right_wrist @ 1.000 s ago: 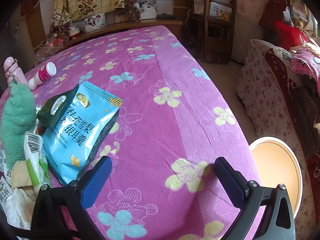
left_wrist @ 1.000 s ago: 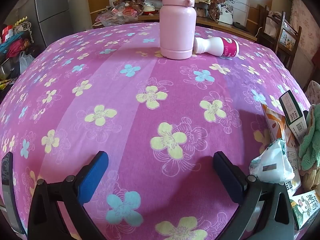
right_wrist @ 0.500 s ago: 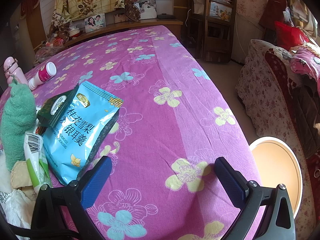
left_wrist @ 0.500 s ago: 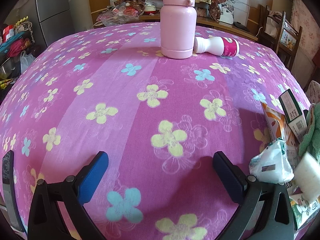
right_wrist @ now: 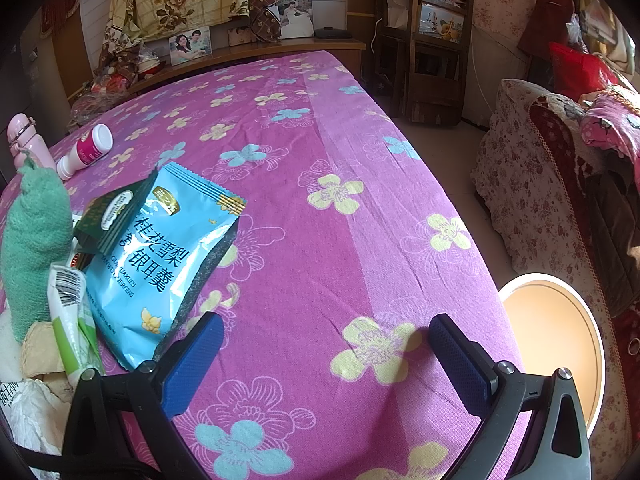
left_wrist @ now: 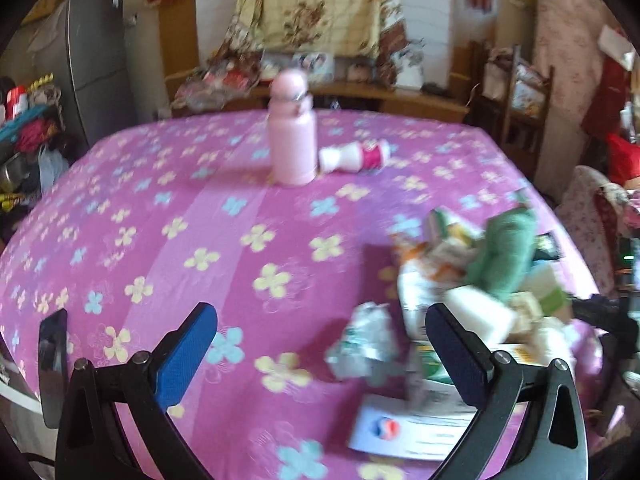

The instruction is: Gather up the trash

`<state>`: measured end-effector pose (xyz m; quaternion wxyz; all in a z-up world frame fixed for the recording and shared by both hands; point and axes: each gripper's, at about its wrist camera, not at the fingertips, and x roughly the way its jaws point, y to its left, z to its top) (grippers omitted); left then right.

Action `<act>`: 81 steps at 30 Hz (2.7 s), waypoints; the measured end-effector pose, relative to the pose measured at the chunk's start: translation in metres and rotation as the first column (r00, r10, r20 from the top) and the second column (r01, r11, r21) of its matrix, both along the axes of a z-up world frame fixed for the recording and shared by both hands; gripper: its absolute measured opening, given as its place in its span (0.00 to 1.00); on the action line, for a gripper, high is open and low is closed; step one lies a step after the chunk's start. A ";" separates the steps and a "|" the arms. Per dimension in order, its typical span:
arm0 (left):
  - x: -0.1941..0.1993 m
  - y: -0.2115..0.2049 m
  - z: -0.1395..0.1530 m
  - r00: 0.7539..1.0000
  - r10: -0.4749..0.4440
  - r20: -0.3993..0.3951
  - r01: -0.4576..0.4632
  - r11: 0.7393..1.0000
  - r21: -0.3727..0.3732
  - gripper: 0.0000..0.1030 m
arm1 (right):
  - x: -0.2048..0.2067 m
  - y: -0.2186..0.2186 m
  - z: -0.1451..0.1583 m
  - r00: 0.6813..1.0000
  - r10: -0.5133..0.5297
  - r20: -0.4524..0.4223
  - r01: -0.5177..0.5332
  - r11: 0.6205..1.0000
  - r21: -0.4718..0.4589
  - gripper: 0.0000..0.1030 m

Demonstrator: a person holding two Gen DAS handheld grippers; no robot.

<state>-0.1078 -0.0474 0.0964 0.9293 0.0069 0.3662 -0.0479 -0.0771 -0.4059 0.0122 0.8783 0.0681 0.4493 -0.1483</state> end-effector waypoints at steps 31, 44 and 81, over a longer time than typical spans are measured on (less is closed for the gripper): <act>-0.064 -0.044 0.044 0.986 -0.060 0.157 0.077 0.992 -0.104 1.00 | -0.113 0.097 0.112 0.948 0.156 0.277 -0.148 0.988 -0.051 1.00; -0.066 -0.044 0.042 0.983 -0.054 0.177 0.073 0.992 -0.101 1.00 | -0.118 0.109 0.122 0.936 0.165 0.311 -0.149 0.986 -0.074 1.00; -0.069 -0.042 0.041 0.978 -0.049 0.204 0.068 0.994 -0.088 1.00 | -0.124 0.109 0.139 0.921 0.155 0.356 -0.131 0.987 -0.092 1.00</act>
